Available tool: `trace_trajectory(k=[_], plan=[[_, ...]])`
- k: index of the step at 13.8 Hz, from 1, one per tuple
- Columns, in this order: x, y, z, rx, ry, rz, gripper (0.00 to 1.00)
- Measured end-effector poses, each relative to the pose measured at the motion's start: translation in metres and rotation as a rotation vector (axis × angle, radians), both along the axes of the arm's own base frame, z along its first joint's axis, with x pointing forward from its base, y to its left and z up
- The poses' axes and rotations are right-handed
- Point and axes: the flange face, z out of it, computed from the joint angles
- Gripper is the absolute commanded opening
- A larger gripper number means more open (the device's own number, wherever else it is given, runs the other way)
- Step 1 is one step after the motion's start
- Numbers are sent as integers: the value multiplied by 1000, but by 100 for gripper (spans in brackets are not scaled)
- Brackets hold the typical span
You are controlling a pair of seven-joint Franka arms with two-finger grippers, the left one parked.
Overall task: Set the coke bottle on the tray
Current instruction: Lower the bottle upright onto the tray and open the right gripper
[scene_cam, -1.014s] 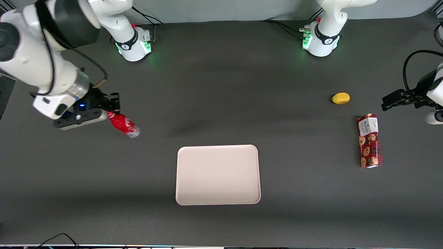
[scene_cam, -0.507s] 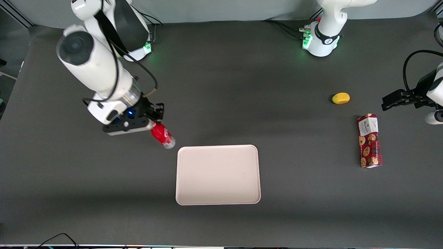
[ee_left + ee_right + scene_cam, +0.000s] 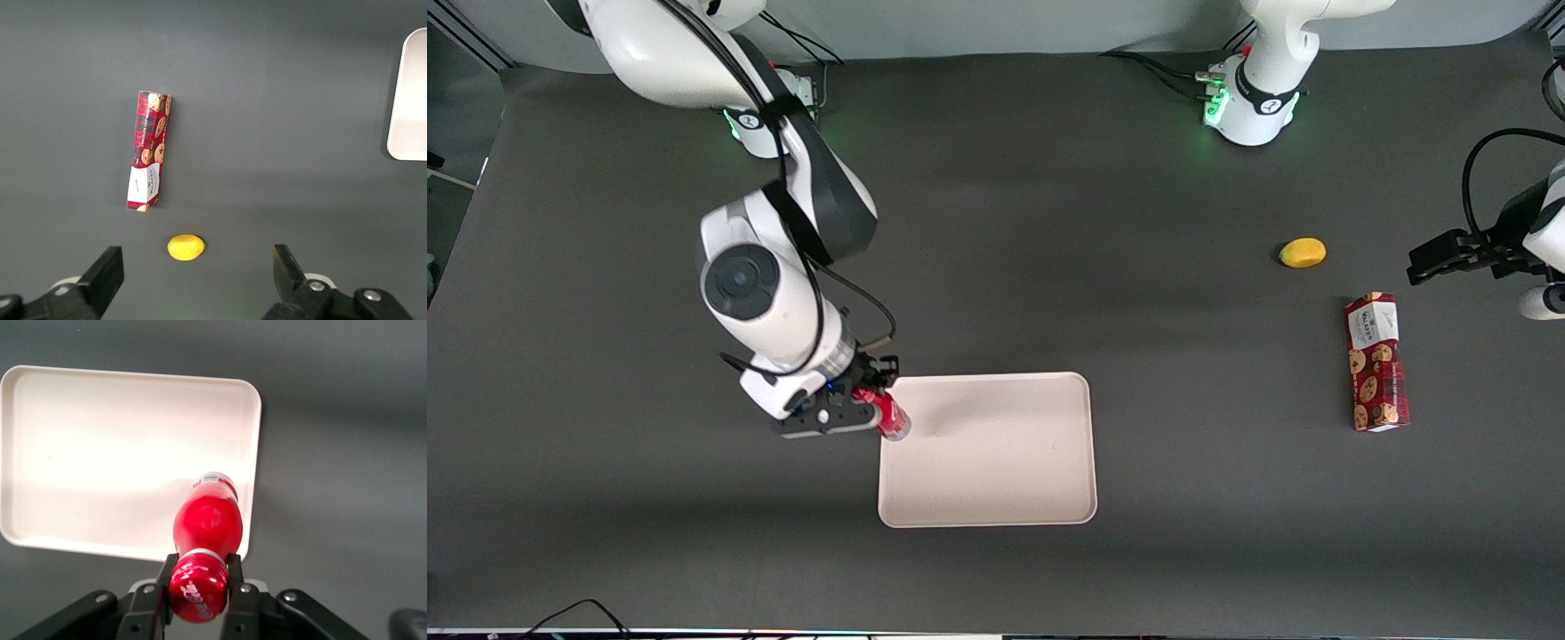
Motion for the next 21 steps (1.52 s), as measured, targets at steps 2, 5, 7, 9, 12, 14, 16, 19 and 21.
trace_trajectory(k=[2, 5, 7, 9, 12, 14, 16, 19, 21], plan=[[13, 7, -25, 7, -23, 0, 0], [23, 1, -49, -4, -31, -12, 0], [26, -4, -57, -13, -26, -19, 0], [27, -3, -61, -14, -26, -19, 0], [26, -3, -65, -16, -22, -20, 0], [26, -3, -69, -18, -18, -22, 13], [27, -3, -69, -15, -25, -23, 73], [28, -1, -67, -11, -34, -22, 100], [29, -1, -65, -9, -38, -23, 100]])
